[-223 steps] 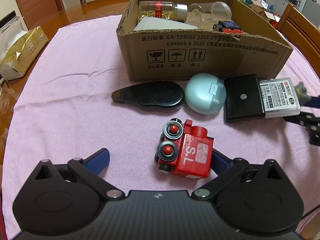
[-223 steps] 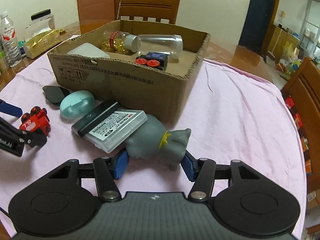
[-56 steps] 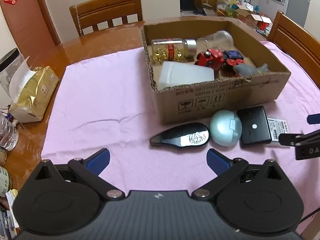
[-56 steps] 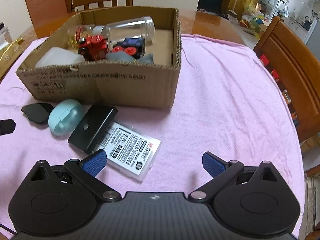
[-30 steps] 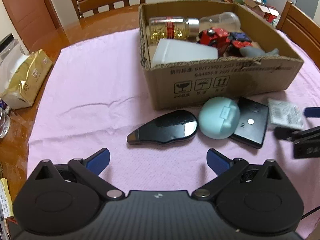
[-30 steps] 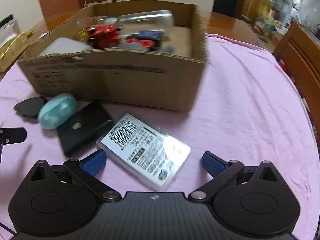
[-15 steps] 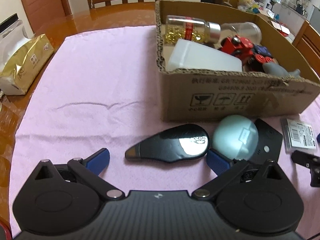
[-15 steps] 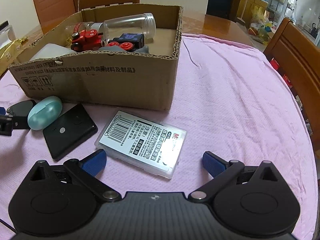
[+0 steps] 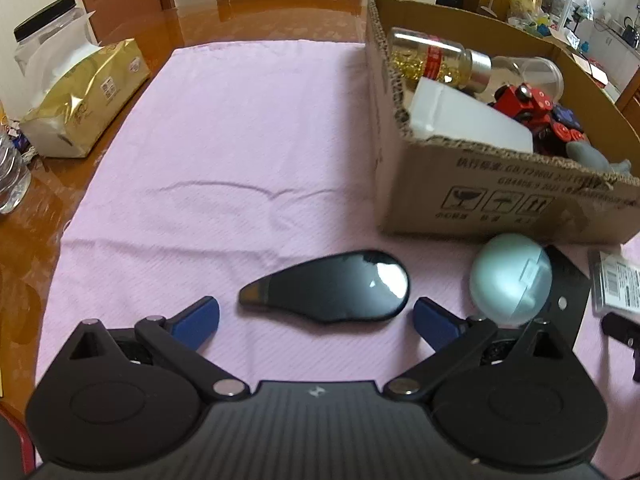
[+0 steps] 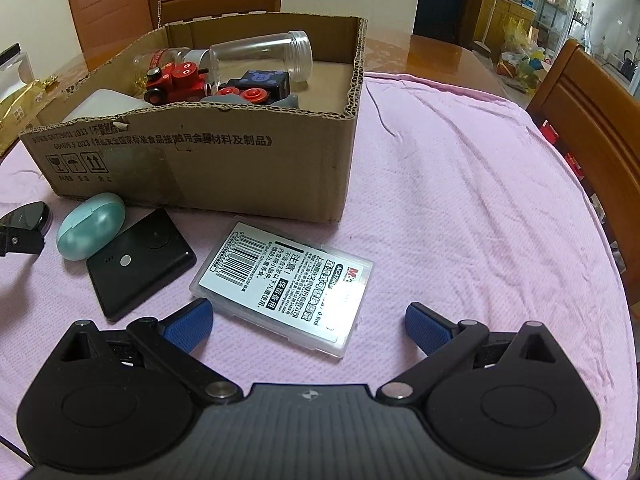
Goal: Organize rigid objects
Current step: 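Grasp the black oval mirror with the left tool while the right tool grasps the clear battery case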
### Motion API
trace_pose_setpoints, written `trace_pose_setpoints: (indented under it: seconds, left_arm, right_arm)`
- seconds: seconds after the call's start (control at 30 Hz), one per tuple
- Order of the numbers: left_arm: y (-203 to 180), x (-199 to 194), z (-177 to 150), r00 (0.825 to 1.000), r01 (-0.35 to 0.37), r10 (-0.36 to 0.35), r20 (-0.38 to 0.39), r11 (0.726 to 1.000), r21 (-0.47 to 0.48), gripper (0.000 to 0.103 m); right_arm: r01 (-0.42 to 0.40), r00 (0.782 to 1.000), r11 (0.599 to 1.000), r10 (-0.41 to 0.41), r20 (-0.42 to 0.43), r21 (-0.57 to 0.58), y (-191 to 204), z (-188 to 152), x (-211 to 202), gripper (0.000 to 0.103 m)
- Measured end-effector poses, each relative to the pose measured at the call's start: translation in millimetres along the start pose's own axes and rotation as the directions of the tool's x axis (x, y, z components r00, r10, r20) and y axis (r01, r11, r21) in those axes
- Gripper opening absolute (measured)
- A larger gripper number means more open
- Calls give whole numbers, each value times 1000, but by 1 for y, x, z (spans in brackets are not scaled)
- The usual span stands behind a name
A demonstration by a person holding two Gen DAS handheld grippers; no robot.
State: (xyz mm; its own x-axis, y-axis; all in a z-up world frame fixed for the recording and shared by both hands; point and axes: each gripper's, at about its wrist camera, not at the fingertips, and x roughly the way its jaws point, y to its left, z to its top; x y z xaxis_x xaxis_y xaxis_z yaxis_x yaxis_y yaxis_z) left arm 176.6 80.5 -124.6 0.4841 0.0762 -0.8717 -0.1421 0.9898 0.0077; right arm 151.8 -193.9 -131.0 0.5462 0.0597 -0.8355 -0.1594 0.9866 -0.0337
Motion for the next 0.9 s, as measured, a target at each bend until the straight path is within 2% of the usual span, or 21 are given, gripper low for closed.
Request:
trace_pose_setpoints:
  seconds: [0.17,0.3,0.73,0.9]
  left_arm:
    - [-4,5,7,1000,-11,11,11,1000,-18,102]
    - [8,0,-1,1000,-23,24,8,999,-37,103]
    - [15,-1,-10,997,-11,11,77,1000,-5,103]
    - [15,1,-4,998,-6,6,66,1000,0,103]
  right_arm:
    - [1,1000,1000,-1,2,0,0,-1,0,103]
    - [-5,1000,1000,5,-1,-8,-1,-1,-1,103]
    - [-20,1000,999,21,13,-31,-4,-5,-4,103]
    - [-22,1000,999,22,19,-32,-4,-6,-4,103]
